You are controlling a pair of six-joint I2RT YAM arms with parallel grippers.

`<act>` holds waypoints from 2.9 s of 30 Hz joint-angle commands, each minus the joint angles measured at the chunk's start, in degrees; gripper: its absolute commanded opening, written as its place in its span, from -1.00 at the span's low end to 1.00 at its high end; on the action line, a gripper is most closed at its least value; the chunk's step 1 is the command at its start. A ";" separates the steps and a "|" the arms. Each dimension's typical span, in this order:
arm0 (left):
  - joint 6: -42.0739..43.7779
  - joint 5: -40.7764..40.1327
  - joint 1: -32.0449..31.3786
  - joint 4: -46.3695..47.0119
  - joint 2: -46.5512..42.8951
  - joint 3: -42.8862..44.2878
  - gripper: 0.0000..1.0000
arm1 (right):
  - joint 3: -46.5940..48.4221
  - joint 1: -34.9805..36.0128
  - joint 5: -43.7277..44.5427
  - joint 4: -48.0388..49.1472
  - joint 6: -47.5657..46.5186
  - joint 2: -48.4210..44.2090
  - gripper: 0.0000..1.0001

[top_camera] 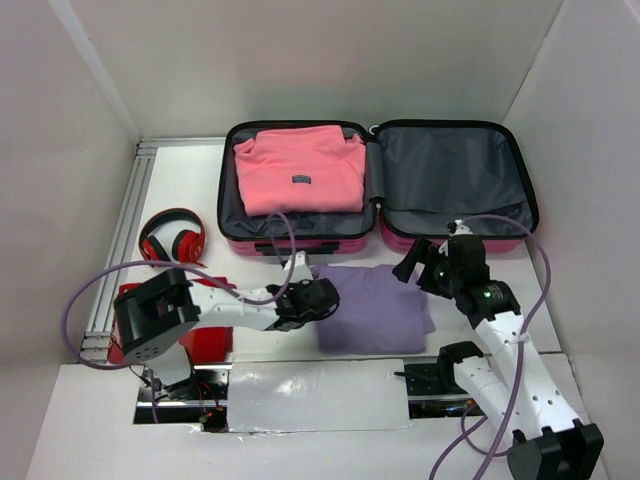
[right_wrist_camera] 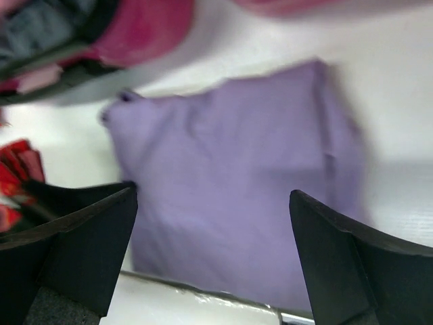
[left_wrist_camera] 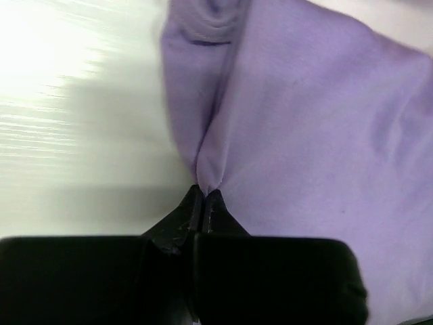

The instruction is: Pack the luggage

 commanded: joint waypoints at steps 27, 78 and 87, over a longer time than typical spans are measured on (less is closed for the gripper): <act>19.01 12.29 11.14 -0.71 -14.84 -20.12 -1.00 | -18.73 23.07 10.17 31.50 10.96 26.71 0.29; 50.47 37.69 60.71 -3.61 23.12 46.49 -1.00 | 87.25 4.79 -14.62 14.47 -12.07 99.58 -0.90; 54.69 41.99 61.85 -8.17 18.04 55.28 0.69 | 100.95 3.73 -11.81 5.06 -16.11 92.75 0.88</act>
